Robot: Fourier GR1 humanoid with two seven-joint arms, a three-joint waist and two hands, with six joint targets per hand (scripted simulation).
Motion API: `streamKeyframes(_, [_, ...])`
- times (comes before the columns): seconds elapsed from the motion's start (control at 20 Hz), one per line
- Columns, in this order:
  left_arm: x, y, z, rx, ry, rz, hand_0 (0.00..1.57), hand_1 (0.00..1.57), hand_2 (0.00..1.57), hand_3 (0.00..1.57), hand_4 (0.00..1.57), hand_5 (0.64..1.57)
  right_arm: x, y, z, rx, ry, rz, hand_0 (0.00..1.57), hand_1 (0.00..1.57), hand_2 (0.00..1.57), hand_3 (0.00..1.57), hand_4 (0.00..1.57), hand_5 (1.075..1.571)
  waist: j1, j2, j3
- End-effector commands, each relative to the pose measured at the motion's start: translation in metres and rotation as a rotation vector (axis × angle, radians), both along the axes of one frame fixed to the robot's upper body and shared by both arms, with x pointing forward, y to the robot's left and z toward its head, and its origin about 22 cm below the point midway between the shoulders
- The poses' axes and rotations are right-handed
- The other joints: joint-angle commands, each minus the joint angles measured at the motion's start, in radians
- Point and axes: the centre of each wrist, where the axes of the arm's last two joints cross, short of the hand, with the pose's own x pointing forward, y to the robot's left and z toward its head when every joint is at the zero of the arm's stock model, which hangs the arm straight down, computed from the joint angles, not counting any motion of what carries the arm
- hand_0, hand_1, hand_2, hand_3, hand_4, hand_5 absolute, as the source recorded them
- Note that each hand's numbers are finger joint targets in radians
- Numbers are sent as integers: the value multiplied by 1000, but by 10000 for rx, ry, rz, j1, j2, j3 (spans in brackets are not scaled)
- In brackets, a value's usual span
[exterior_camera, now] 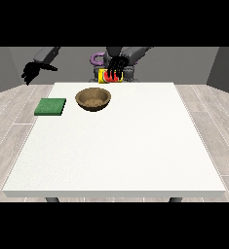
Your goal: Pick the cup and pour the ball into the bowl, then pick the bowl and place it on the pad
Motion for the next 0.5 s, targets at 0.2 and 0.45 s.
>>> streamKeyframes(0.2, [-3,-19,12,2046,-924,-249,376,376,1571,1571,835,1569,27,14,19,-81,-509,174,0,0,0,271,0,1528,-230,606,-3])
streamKeyframes(0.45, [-32,-31,-8,3712,-725,-1135,48,48,1571,1571,1085,1495,35,31,12,140,-267,675,0,0,0,276,0,1523,-320,452,-1])
